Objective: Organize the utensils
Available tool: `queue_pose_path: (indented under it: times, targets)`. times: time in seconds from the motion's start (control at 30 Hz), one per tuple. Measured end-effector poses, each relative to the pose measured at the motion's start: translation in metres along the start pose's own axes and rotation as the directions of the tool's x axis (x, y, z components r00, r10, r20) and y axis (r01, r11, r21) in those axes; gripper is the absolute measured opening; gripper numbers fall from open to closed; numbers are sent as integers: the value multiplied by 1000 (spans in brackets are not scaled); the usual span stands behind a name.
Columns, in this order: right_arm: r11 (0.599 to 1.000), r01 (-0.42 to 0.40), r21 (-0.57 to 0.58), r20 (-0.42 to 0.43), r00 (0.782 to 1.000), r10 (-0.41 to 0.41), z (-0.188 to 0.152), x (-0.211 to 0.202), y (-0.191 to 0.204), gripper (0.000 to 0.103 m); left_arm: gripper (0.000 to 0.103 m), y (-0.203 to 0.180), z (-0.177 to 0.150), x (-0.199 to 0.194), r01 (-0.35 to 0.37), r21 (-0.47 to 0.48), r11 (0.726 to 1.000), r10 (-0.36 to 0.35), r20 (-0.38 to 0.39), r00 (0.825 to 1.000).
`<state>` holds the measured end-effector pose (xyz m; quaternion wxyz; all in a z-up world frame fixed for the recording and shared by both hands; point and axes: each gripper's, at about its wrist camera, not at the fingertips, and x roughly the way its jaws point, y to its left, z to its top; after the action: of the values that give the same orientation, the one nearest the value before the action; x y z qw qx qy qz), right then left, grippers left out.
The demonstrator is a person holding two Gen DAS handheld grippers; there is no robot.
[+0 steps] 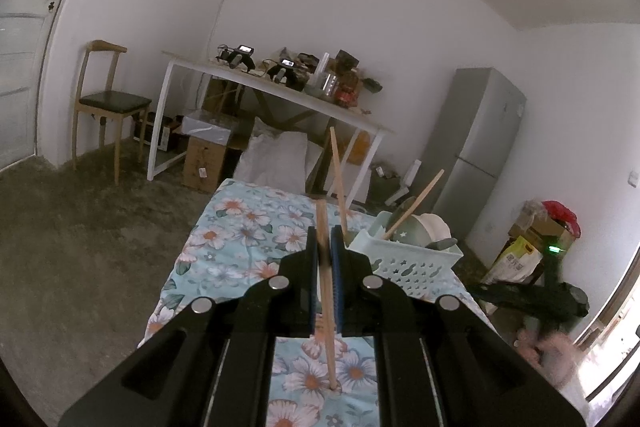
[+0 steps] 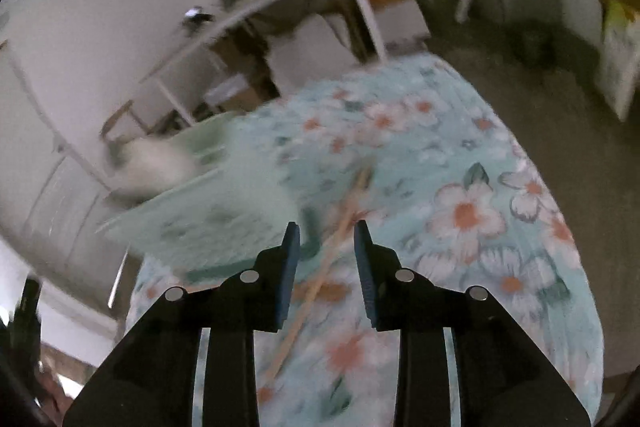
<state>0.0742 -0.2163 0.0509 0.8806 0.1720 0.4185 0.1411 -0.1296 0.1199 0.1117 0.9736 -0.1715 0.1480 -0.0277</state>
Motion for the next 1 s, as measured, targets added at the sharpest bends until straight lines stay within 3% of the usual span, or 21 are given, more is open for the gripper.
queue_pose_path:
  times: [0.23, 0.33, 0.4, 0.53, 0.6, 0.7, 0.73, 0.8, 0.87, 0.97, 1.0]
  targets:
    - [994, 63, 84, -180, 983, -47, 43, 96, -21, 29, 6, -3, -1, 3, -2, -2, 1000, 2, 3, 1000]
    - [990, 90, 104, -228, 972, -64, 45, 119, -25, 9, 6, -3, 0, 5, -4, -2, 1000, 4, 2, 1000]
    - [991, 71, 112, -195, 980, -48, 45, 112, -23, 5, 6, -4, 0, 6, -4, 0, 1000, 4, 0, 1000]
    - [990, -3, 140, -18, 1000, 5, 40, 58, -16, 4, 6, -5, 2, 7, -3, -4, 1000, 3, -1, 1000]
    - [986, -75, 152, 86, 994, 62, 36, 28, -14, 4, 6, -7, 1, 9, 0, -6, 1000, 0, -2, 1000]
    - [980, -165, 114, 271, 954, 129, 31, -16, -3, 4, 6, -10, 0, 11, 6, -5, 1000, -6, -8, 1000]
    - [985, -160, 71, 368, 922, 123, 24, -38, 6, 4, 6, -9, -1, 10, 7, -6, 1000, -7, -8, 1000]
    - [993, -112, -28, 495, 862, 111, 8, -70, 24, 4, 6, -12, -3, 9, 5, -1, 1000, -5, -5, 1000]
    - [993, 1, -122, 571, 818, 70, -17, -90, 45, 4, 6, -9, -4, 6, 4, -2, 1000, -4, -3, 1000]
    - [977, 45, -208, 566, 820, 83, -49, -94, 62, 4, 6, -7, -5, 5, 4, -9, 1000, -4, -4, 1000]
    - [971, 69, -228, 579, 812, 78, -55, -97, 65, 4, 6, -7, -5, 5, 7, -15, 1000, -7, -6, 1000]
